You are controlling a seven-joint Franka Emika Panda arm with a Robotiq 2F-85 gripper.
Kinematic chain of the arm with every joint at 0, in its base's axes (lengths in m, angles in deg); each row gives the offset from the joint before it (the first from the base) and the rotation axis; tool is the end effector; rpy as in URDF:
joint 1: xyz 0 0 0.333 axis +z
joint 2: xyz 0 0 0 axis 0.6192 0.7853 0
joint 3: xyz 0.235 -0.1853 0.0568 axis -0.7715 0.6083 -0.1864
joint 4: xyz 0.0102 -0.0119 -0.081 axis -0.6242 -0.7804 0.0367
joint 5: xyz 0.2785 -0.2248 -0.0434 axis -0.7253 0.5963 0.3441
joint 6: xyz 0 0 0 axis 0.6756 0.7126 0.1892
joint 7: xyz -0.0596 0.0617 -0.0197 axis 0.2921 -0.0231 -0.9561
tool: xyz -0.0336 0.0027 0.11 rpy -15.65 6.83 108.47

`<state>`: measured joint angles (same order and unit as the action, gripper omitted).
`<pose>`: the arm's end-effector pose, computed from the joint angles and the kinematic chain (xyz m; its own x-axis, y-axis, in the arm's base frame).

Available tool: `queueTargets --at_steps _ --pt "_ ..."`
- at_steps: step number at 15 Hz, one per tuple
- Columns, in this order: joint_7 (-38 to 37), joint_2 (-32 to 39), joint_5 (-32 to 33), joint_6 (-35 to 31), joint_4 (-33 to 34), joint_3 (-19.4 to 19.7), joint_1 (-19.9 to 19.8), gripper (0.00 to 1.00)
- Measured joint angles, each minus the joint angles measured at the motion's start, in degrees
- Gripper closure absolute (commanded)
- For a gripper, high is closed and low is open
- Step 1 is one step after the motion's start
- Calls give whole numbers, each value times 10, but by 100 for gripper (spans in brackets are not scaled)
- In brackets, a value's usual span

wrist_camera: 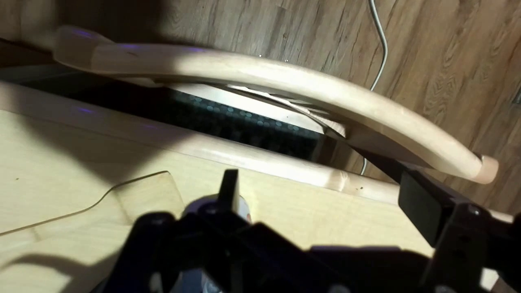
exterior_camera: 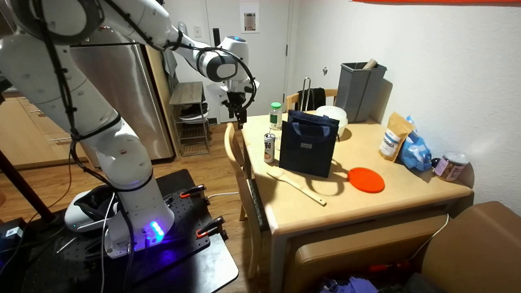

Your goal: Put the white can inside the dark blue bag on the table

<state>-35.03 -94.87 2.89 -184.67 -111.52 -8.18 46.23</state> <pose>0.4054 0.1082 0.3915 0.9993 -0.0361 0.0000 -0.0358 -0.9914 -0.1260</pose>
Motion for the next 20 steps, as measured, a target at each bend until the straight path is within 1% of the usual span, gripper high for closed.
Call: queueTargets --at_steps 2,3,5,9,13,16,20 --pt "-32 51 1 -6 43 -12 0 0" --pt "-33 73 1 -8 64 -15 1 0" --pt "-2 100 4 -8 92 -22 5 0" --pt "9 106 5 -8 99 -23 9 0" --pt "6 112 -8 -18 99 -22 8 0" --pt "-12 126 -17 -38 104 -23 8 0" --pt "-59 146 -18 -64 113 -23 8 0"
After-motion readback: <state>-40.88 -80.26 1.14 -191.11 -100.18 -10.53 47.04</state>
